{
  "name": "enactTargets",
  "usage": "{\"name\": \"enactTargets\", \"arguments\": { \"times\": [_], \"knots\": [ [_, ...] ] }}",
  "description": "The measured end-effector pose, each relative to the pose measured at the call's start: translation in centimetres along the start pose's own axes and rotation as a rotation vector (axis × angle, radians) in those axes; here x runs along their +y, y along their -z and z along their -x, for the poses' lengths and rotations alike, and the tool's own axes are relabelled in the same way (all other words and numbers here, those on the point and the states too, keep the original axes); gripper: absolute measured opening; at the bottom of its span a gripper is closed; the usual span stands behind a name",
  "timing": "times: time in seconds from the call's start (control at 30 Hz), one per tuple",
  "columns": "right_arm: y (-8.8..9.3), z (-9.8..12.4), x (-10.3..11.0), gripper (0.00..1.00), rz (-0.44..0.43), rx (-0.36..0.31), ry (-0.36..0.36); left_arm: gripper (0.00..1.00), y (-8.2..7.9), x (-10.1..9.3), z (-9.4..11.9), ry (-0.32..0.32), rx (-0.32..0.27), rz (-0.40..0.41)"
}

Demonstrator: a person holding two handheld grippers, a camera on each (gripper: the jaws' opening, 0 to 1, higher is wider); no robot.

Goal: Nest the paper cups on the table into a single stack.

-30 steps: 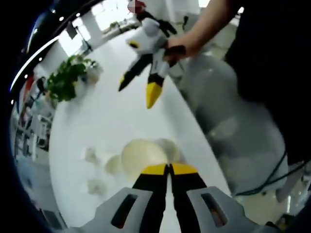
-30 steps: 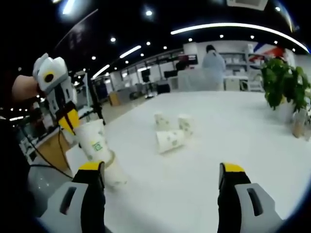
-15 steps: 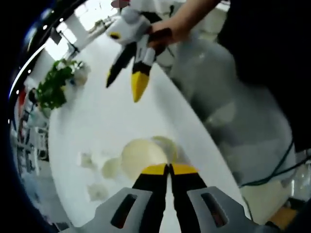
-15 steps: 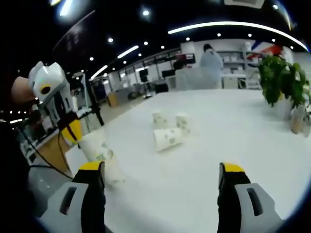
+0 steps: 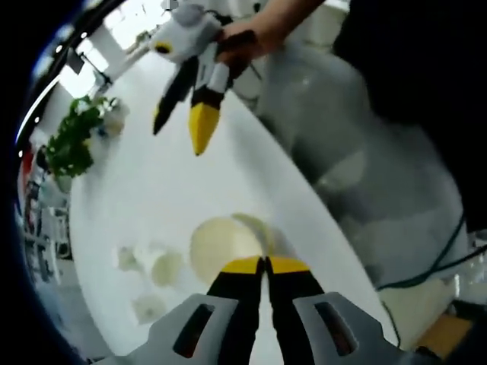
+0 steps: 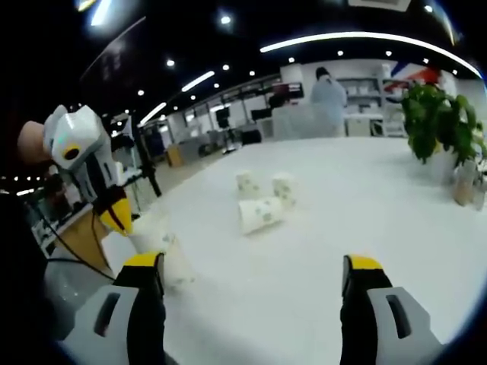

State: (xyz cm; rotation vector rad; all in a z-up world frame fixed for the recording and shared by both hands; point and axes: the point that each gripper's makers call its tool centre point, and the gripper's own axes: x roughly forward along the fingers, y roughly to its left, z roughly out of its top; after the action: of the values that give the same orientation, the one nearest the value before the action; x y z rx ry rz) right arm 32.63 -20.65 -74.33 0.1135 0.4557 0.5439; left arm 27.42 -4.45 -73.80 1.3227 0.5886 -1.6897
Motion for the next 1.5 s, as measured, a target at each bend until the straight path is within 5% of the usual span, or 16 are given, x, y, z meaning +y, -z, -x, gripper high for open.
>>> {"name": "enactTargets", "arguments": {
  "times": [1.0, 1.2, 1.5],
  "knots": [
    [0.1, 0.1, -0.4, 0.95, -0.013, 0.003, -0.001, 0.05, 0.7, -1.0, -1.6, 0.070, -0.003, 0.068],
    [0.3, 0.1, -0.4, 0.95, -0.018, 0.004, 0.001, 0.13, 1.0, -1.1, -1.8, 0.072, -0.001, 0.089],
    [0.5, -0.1, -0.2, 0.95, -0.020, 0.009, -0.001, 0.16, 1.1, -0.9, -0.6, 0.029, -0.073, 0.194]
  ]
}}
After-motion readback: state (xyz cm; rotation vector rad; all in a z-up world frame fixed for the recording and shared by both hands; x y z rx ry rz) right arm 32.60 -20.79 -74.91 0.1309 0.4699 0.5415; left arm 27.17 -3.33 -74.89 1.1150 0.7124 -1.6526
